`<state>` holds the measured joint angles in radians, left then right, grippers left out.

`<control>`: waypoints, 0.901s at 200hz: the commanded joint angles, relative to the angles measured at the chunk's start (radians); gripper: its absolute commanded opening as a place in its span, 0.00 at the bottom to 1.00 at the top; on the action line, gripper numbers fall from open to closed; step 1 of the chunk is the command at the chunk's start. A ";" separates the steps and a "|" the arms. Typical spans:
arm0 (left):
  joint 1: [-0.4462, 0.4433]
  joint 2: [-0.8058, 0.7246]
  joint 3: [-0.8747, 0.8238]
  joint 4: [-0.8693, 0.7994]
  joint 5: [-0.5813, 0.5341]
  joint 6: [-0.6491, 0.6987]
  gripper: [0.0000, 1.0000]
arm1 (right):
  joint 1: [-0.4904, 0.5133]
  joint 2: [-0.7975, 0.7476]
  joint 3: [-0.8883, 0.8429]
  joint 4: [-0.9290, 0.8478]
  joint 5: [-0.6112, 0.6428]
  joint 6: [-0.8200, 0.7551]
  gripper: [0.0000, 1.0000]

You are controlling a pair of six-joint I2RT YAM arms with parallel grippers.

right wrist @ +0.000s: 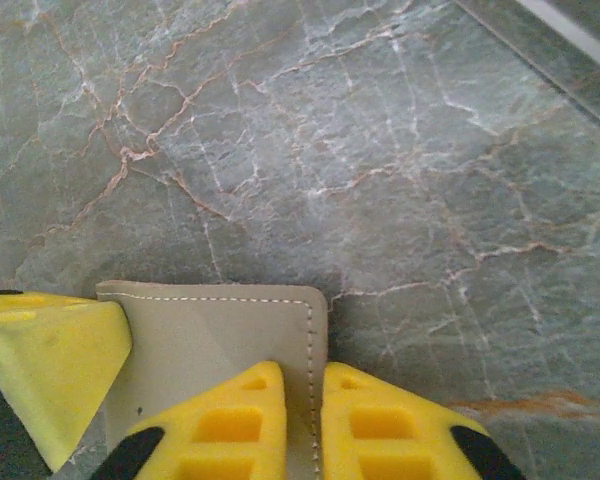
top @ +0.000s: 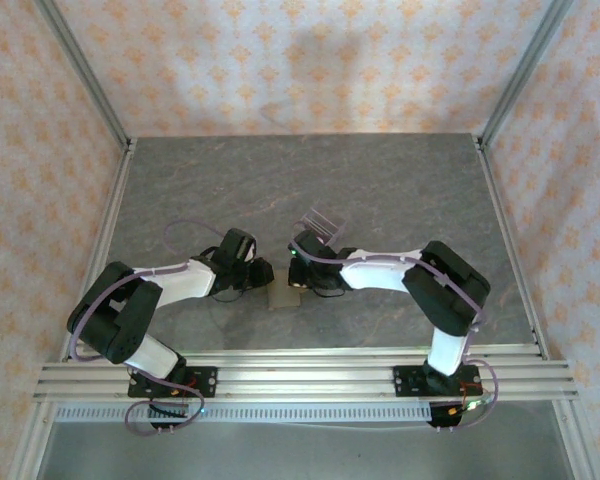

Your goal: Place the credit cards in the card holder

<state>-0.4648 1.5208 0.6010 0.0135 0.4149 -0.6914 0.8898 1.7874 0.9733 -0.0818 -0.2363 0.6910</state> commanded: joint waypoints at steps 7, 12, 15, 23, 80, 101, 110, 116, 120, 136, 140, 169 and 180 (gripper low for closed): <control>-0.021 0.049 -0.035 -0.046 -0.008 -0.011 0.22 | 0.041 -0.032 0.007 0.097 -0.109 -0.011 0.03; -0.022 0.048 -0.035 -0.046 -0.008 -0.011 0.22 | 0.041 -0.033 0.007 0.094 -0.108 -0.011 0.01; -0.024 0.048 -0.035 -0.047 -0.008 -0.011 0.22 | 0.041 -0.034 0.008 0.093 -0.107 -0.011 0.00; -0.025 0.045 -0.033 -0.049 -0.008 -0.011 0.22 | 0.041 -0.039 0.007 0.093 -0.107 -0.011 0.00; -0.054 -0.012 -0.002 -0.102 -0.019 -0.002 0.22 | 0.039 -0.116 -0.048 0.151 -0.118 -0.003 0.00; -0.063 -0.020 0.005 -0.107 -0.016 -0.003 0.23 | 0.037 -0.148 -0.074 0.186 -0.132 0.004 0.00; -0.071 -0.023 0.009 -0.107 -0.015 -0.006 0.25 | 0.033 -0.159 -0.088 0.200 -0.138 0.011 0.00; -0.075 -0.028 0.012 -0.109 -0.014 -0.008 0.26 | 0.030 -0.167 -0.096 0.207 -0.136 0.014 0.00; -0.078 -0.029 0.014 -0.109 -0.014 -0.009 0.27 | 0.029 -0.170 -0.101 0.207 -0.135 0.015 0.00; -0.086 -0.049 0.017 -0.107 0.002 -0.019 0.32 | 0.021 -0.187 -0.115 0.191 -0.118 0.013 0.00; -0.086 -0.056 0.017 -0.106 0.008 -0.023 0.33 | 0.019 -0.191 -0.120 0.191 -0.115 0.013 0.00; -0.092 -0.117 0.022 -0.125 0.024 -0.036 0.44 | -0.001 -0.235 -0.150 0.158 -0.093 0.000 0.00; -0.094 -0.138 0.023 -0.140 0.025 -0.041 0.46 | -0.008 -0.256 -0.159 0.141 -0.079 -0.009 0.00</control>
<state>-0.5423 1.4414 0.6079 -0.0689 0.3904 -0.7155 0.8955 1.5867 0.8352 0.0681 -0.3340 0.6949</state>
